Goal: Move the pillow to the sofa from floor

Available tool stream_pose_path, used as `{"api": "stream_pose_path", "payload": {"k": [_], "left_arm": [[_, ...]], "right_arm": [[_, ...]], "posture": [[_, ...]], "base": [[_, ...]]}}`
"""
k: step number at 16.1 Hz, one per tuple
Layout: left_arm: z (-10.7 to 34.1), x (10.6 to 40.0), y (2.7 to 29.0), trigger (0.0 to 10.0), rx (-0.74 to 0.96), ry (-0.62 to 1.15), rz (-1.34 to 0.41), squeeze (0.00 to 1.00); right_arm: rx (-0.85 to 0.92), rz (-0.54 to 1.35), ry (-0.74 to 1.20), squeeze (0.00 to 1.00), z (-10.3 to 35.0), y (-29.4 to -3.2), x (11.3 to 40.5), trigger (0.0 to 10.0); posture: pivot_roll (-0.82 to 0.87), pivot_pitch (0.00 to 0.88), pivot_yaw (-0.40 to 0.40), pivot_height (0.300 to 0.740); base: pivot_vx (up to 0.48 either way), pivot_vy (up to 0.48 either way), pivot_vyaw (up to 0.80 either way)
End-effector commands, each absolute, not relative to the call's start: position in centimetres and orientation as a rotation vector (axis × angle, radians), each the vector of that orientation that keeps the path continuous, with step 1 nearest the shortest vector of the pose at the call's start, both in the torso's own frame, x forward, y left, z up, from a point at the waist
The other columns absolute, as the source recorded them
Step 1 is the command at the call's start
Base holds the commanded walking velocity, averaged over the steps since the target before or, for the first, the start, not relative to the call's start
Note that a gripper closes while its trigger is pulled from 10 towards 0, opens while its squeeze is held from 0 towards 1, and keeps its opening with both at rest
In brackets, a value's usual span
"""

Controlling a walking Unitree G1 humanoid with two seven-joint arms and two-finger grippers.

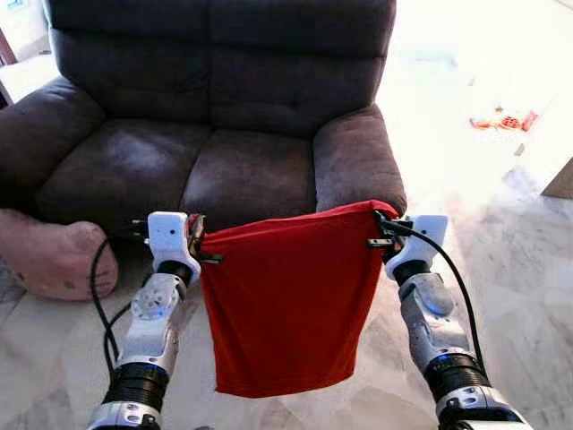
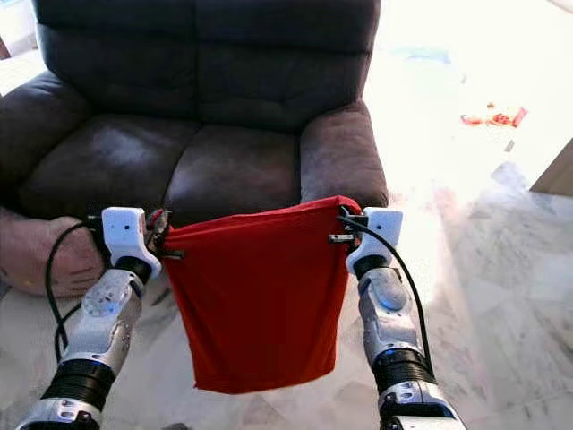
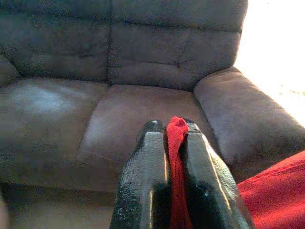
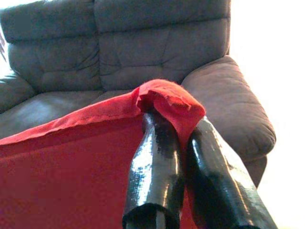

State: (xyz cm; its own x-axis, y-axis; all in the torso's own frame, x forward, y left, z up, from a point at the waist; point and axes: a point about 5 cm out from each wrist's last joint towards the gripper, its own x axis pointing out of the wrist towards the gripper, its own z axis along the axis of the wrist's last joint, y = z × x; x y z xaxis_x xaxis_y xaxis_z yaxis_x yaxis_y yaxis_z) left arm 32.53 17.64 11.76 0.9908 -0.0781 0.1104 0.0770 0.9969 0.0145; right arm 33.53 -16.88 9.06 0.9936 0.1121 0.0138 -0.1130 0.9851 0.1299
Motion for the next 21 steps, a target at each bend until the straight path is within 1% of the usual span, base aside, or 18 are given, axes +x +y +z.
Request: {"api": "stream_pose_path", "payload": {"k": [1,4,5,8,12,14,21], "left_arm": [[15.8,32.9,18.6,10.0,0.063,-0.284,-0.032,0.00],[18.2,33.2,18.1,10.0,0.127,-0.381,-0.033,0.00],[19.9,33.1,17.4,10.0,0.173,-0.454,-0.052,0.00],[20.6,32.8,17.0,10.0,0.198,-0.488,-0.060,0.00],[19.8,32.5,16.6,10.0,0.211,-0.470,-0.060,0.00],[19.7,32.5,16.6,10.0,0.202,-0.464,-0.054,0.00],[20.4,32.8,16.7,10.0,0.198,-0.474,-0.047,0.00]], "right_arm": [[0.123,0.077,-0.152,0.00,12.5,-17.6,34.5,10.0],[0.074,0.085,-0.229,0.00,14.4,-17.0,34.6,10.0],[0.058,0.044,-0.336,0.00,16.6,-17.0,34.6,10.0],[0.081,-0.006,-0.426,0.00,18.6,-17.4,34.4,10.0],[0.062,0.058,-0.392,0.00,17.7,-15.8,34.1,10.0],[0.051,0.061,-0.390,0.00,17.7,-15.6,34.0,10.0],[0.031,0.074,-0.423,0.00,19.3,-15.8,34.2,10.0]], "posture": [[0.08,0.027,-0.060,0.740],[0.09,0.027,-0.060,0.740],[0.09,0.020,-0.060,0.740],[0.09,0.003,-0.058,0.740],[0.09,0.000,-0.057,0.740],[0.09,0.000,-0.058,0.740],[0.09,0.000,-0.066,0.740]], "base": [[0.000,0.000,0.00],[0.000,0.000,0.00],[0.000,0.000,0.00],[0.000,0.000,0.00],[0.000,0.000,0.00],[0.000,0.000,0.00],[0.254,0.000,0.00]]}}
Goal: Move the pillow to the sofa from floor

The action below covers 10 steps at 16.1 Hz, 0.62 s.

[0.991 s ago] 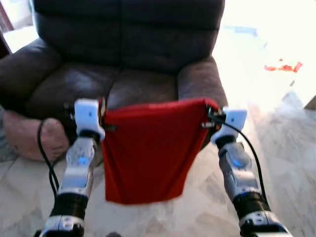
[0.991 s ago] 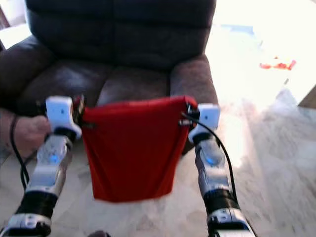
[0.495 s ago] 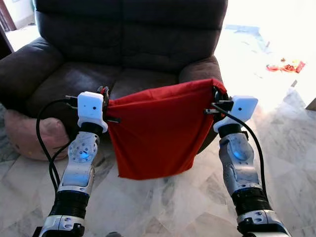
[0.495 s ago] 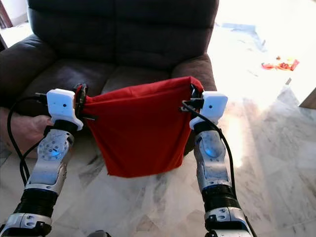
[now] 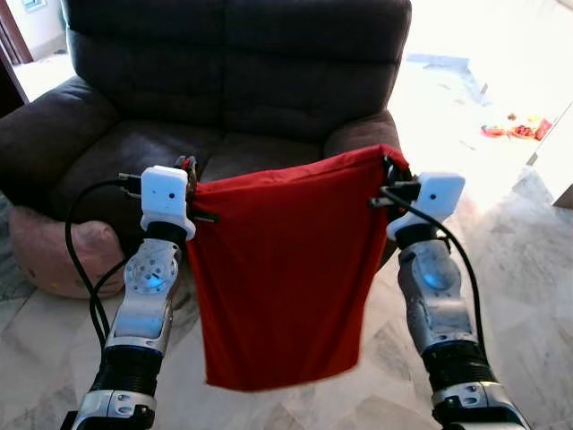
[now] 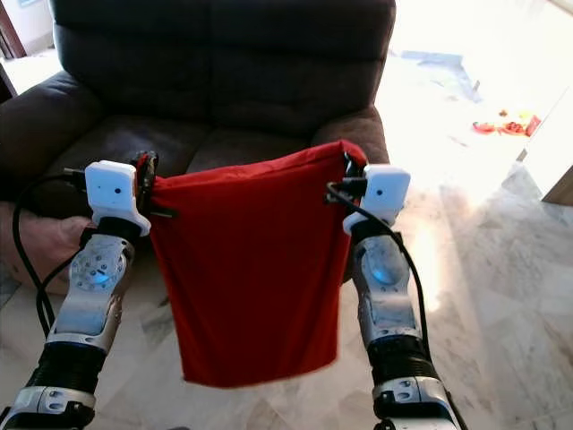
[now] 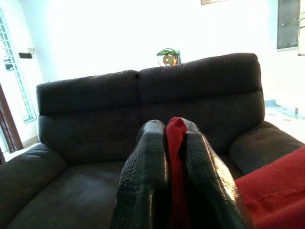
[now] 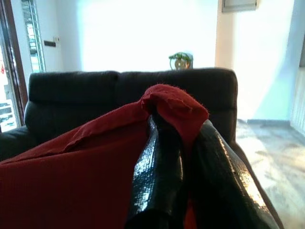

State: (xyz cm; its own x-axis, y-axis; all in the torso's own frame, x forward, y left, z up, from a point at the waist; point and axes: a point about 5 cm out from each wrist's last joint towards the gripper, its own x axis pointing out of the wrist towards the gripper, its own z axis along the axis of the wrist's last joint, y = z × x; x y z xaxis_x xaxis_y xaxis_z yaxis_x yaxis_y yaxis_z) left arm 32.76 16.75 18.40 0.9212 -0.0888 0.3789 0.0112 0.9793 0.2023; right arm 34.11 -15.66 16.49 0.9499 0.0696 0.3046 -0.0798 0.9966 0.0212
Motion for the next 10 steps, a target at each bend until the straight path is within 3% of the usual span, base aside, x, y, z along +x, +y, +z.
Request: {"api": "stream_pose_path", "payload": {"k": [1,10], "left_arm": [[20.8,32.8,16.7,10.0,0.217,-0.487,-0.054,0.00],[21.9,32.9,16.6,10.0,0.238,-0.517,-0.062,0.00]], "right_arm": [[0.019,0.074,-0.439,0.00,19.9,-15.9,34.3,10.0],[-0.003,0.099,-0.433,0.00,20.4,-15.3,34.4,10.0]], "posture": [[0.09,0.000,-0.066,0.740],[0.09,0.000,-0.070,0.740]], "base": [[0.274,0.000,0.00],[0.281,0.000,0.00]]}}
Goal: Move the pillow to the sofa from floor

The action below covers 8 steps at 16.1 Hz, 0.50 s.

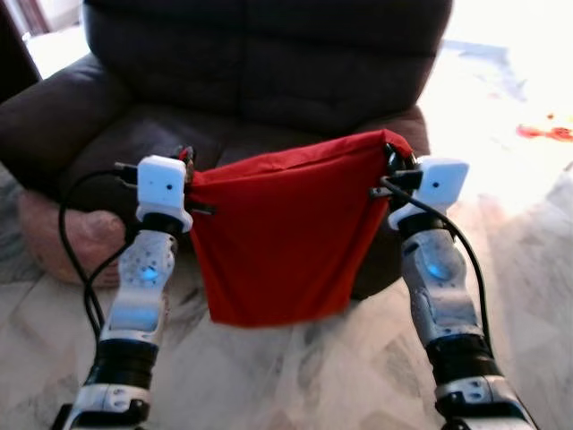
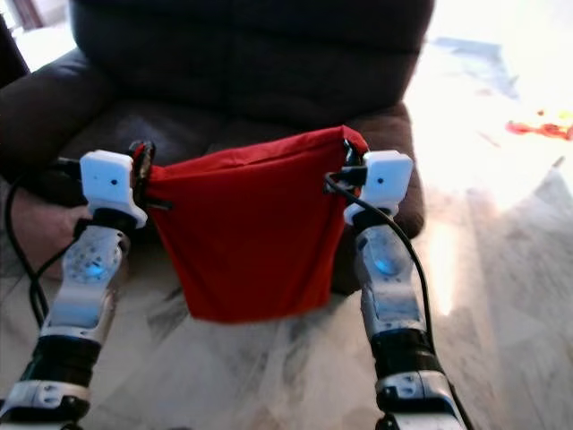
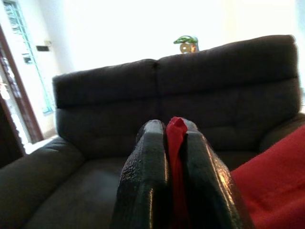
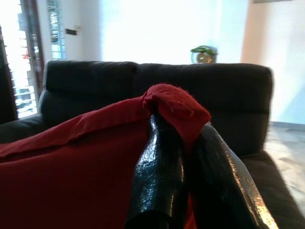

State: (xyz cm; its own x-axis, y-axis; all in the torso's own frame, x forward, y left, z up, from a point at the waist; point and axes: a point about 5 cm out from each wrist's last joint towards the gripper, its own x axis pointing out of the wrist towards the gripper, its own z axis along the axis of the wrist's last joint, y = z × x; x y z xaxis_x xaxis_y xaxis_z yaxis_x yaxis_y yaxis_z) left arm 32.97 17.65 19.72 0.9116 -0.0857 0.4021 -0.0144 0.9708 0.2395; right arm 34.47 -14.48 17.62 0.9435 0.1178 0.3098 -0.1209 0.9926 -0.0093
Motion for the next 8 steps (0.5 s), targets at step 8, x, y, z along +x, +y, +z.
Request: {"api": "stream_pose_path", "payload": {"k": [8], "left_arm": [[21.88,32.95,16.57,10.0,0.239,-0.509,-0.065,0.00]], "right_arm": [[0.002,0.106,-0.416,0.00,20.24,-15.13,34.33,10.0]], "posture": [[0.09,0.000,-0.073,0.740]], "base": [[0.289,0.000,0.00]]}}
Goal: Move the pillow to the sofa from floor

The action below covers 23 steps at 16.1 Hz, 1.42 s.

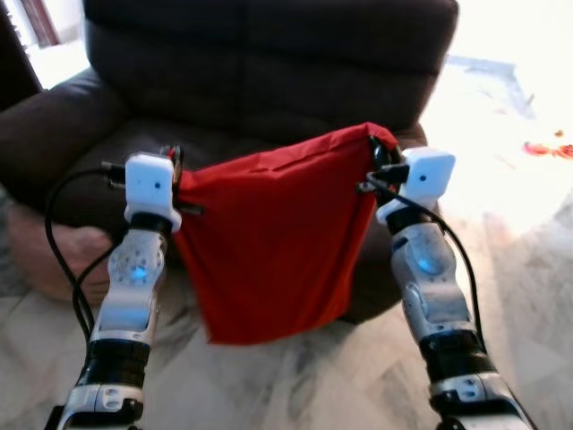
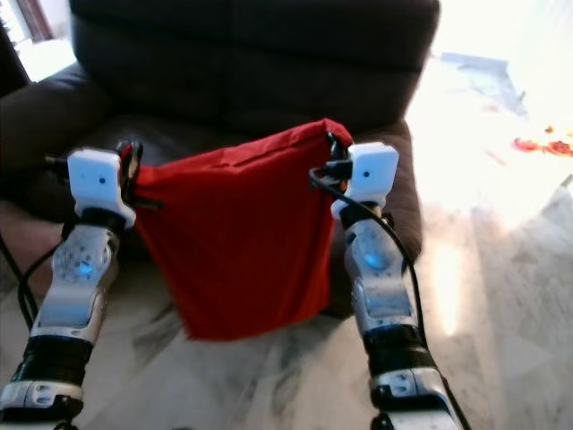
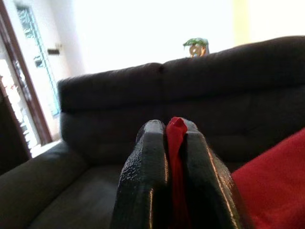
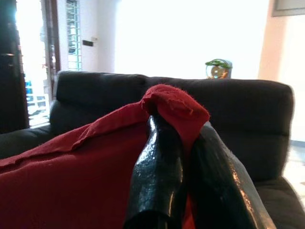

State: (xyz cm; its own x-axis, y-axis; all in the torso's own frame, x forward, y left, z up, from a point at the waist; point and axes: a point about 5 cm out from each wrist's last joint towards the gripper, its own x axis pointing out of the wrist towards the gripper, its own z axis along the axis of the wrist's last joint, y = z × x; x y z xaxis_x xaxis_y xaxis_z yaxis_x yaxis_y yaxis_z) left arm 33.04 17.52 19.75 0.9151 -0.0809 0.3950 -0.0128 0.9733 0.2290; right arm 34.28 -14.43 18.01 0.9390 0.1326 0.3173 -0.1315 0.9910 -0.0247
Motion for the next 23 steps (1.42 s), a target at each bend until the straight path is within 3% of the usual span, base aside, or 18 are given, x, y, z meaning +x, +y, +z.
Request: {"api": "stream_pose_path", "payload": {"k": [1,10,14,19,23], "left_arm": [[21.9,33.0,16.6,10.0,0.239,-0.510,-0.063,0.00],[21.6,33.2,16.4,10.0,0.214,-0.471,-0.091,0.00],[20.1,33.0,15.1,10.0,0.168,-0.422,-0.161,0.00],[20.3,33.3,15.5,10.0,0.165,-0.415,-0.161,0.00],[20.2,33.2,15.4,10.0,0.160,-0.412,-0.165,0.00]], "right_arm": [[0.003,0.107,-0.417,0.00,20.3,-15.1,34.3,10.0],[0.014,0.098,-0.393,0.00,19.9,-15.3,34.3,10.0],[0.021,0.079,-0.373,0.00,19.4,-15.6,34.3,10.0],[0.039,0.065,-0.354,0.00,19.0,-15.7,34.3,10.0],[0.050,0.073,-0.355,0.00,19.0,-15.5,34.3,10.0]], "posture": [[0.09,0.000,-0.073,0.740],[0.09,0.000,-0.072,0.740],[0.09,0.000,-0.068,0.740],[0.09,0.000,-0.060,0.740],[0.09,0.000,-0.058,0.740]], "base": [[0.292,0.000,0.00],[0.287,0.000,0.00],[0.000,0.000,0.00],[0.000,0.048,0.00],[0.000,0.248,-0.60]]}}
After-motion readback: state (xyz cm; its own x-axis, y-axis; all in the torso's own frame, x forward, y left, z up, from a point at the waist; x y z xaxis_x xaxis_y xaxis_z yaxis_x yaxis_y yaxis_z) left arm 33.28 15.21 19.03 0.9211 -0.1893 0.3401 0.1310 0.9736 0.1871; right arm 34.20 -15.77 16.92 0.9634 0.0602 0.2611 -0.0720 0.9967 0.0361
